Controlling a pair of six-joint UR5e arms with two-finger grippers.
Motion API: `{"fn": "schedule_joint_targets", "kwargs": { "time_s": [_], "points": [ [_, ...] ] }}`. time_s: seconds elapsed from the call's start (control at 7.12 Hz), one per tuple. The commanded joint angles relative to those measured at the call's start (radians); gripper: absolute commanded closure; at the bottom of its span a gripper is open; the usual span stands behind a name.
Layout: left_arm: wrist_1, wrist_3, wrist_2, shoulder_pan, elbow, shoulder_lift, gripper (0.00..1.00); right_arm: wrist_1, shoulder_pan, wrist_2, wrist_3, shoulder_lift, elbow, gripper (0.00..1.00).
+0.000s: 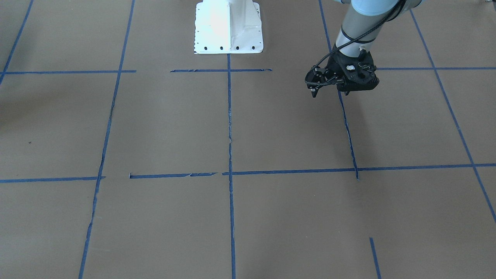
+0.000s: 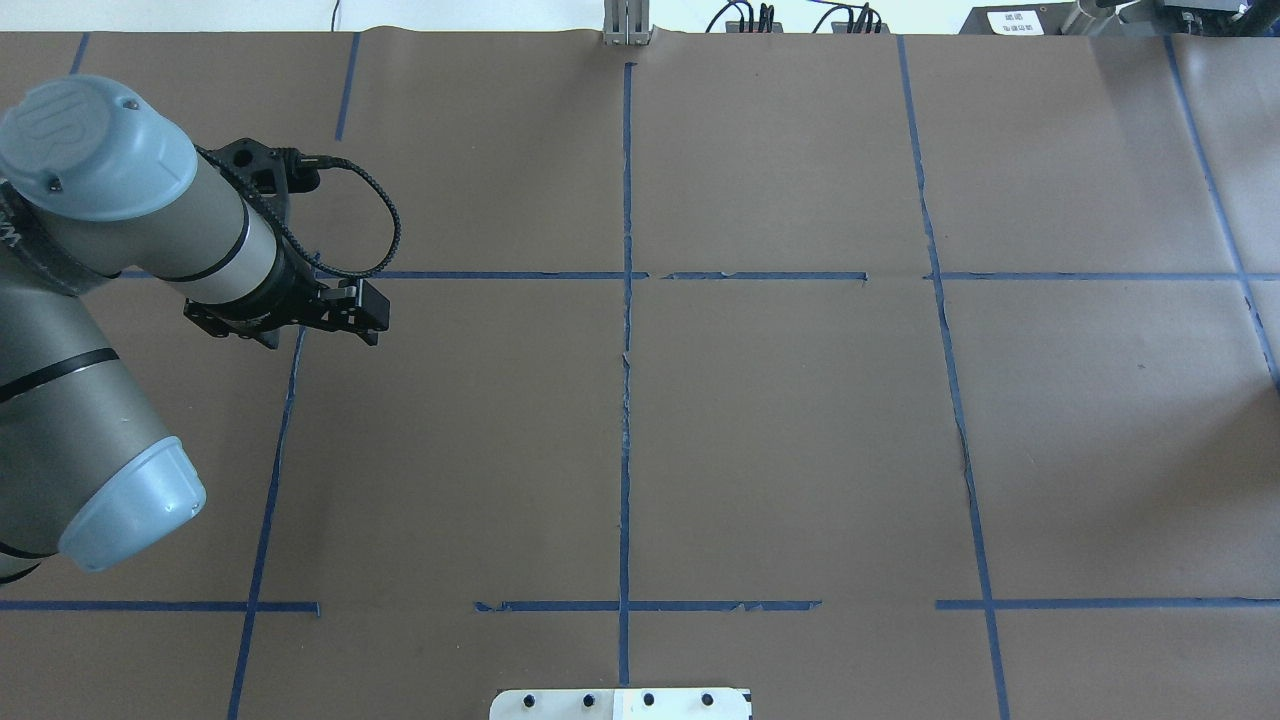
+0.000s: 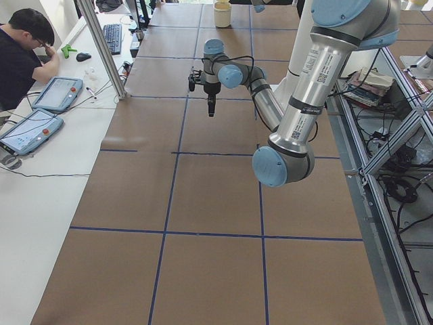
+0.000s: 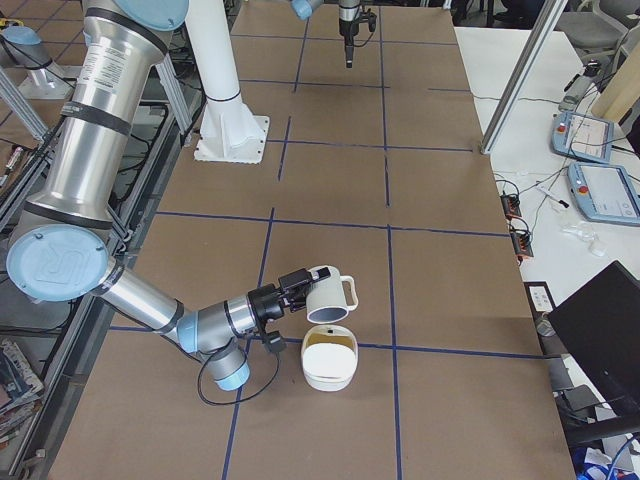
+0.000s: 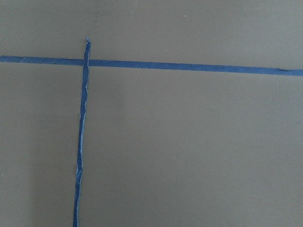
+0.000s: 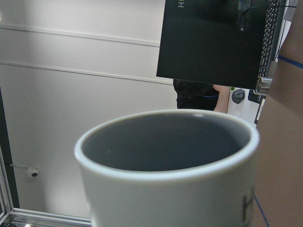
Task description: Left arm hands cup to right arm to dump lemon
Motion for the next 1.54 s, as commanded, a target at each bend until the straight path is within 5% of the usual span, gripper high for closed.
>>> {"fn": "schedule_joint_targets", "kwargs": {
  "time_s": [0.0, 0.14, 0.56, 0.98, 1.12, 1.26, 1.4],
  "points": [
    [0.000, -0.001, 0.000, 0.000, 0.000, 0.000, 0.00, -0.275, 0.063, 0.076, -0.322, 0.008, 0.158, 0.98],
    [-0.002, 0.005, -0.002, 0.000, 0.000, 0.000, 0.00, -0.413, 0.063, 0.101, -0.459, 0.007, 0.245, 1.00],
    [-0.038, 0.137, -0.003, 0.003, 0.013, -0.011, 0.00, -0.510, 0.063, 0.141, -0.989, 0.046, 0.301, 1.00],
    [-0.035, 0.111, -0.009, 0.003, 0.006, -0.040, 0.00, -0.725, -0.115, 0.132, -1.343, 0.190, 0.323, 0.97],
    [-0.034, 0.060, -0.009, 0.003, 0.009, -0.048, 0.00, -0.777, -0.186, 0.092, -1.373, 0.268, 0.321, 0.92],
    [-0.035, 0.004, -0.009, 0.003, 0.010, -0.056, 0.01, -0.837, -0.314, -0.063, -1.395, 0.333, 0.318, 0.90],
    [-0.035, -0.068, -0.009, 0.003, 0.008, -0.069, 0.15, -0.930, -0.434, -0.270, -1.486, 0.408, 0.320, 0.86]
  ]
}}
